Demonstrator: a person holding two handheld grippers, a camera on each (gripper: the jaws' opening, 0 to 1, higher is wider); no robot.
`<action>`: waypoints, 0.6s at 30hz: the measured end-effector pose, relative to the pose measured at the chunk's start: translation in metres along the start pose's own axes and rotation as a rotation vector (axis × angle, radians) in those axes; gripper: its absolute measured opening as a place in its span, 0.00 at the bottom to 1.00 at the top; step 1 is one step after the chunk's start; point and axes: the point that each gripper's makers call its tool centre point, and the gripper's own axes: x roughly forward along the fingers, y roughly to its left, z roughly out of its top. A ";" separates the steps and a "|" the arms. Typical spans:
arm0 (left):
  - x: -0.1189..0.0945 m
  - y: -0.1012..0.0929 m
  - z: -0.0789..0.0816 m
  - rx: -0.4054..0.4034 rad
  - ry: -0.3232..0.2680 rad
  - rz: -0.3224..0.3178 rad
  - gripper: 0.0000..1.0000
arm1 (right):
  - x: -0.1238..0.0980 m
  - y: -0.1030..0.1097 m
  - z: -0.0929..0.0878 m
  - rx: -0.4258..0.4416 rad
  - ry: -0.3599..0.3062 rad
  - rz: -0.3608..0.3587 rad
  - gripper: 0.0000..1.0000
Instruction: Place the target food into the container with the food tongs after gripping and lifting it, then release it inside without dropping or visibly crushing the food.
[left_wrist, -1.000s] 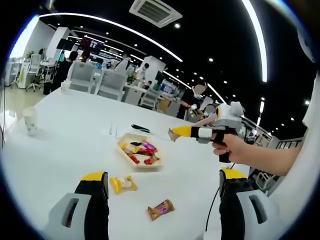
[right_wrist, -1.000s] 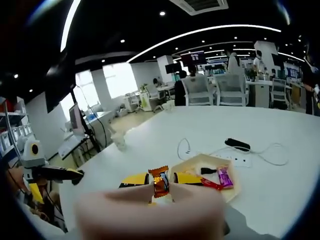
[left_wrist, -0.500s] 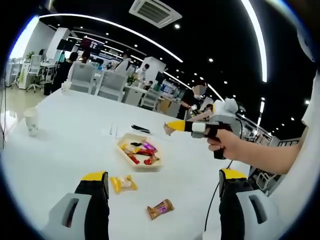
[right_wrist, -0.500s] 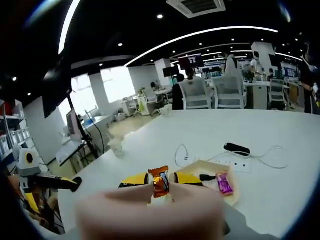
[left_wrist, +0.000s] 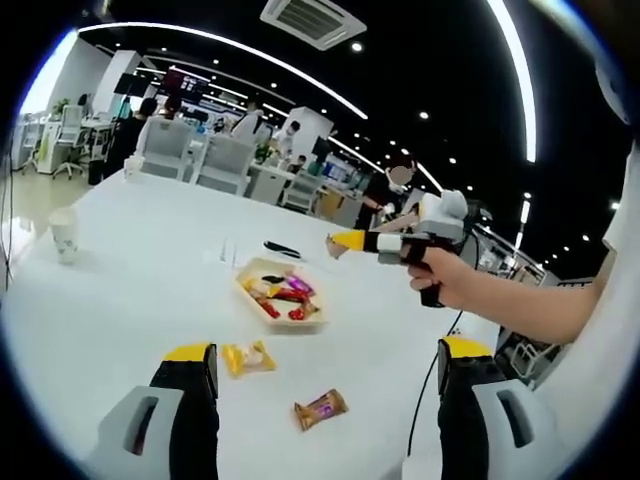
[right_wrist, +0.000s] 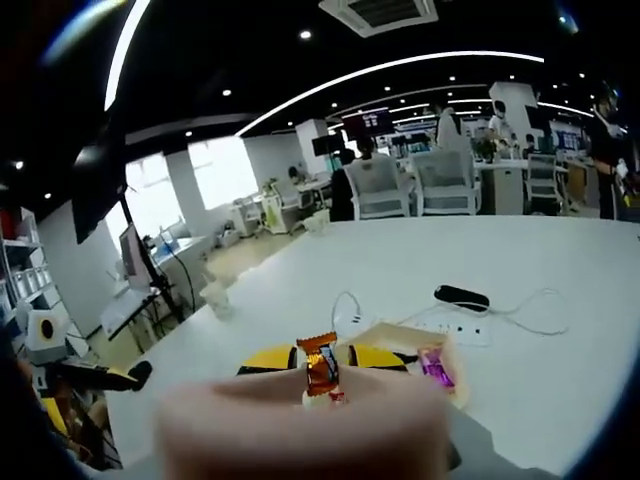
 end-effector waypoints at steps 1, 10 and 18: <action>0.000 0.000 0.000 -0.002 0.000 0.000 0.90 | 0.002 -0.001 -0.002 -0.008 0.011 -0.002 0.19; 0.000 0.009 0.007 -0.017 -0.019 0.015 0.87 | 0.010 -0.012 0.004 0.004 -0.021 -0.020 0.26; 0.003 0.008 0.004 -0.031 -0.004 0.013 0.88 | 0.006 -0.021 0.000 0.042 -0.037 -0.044 0.28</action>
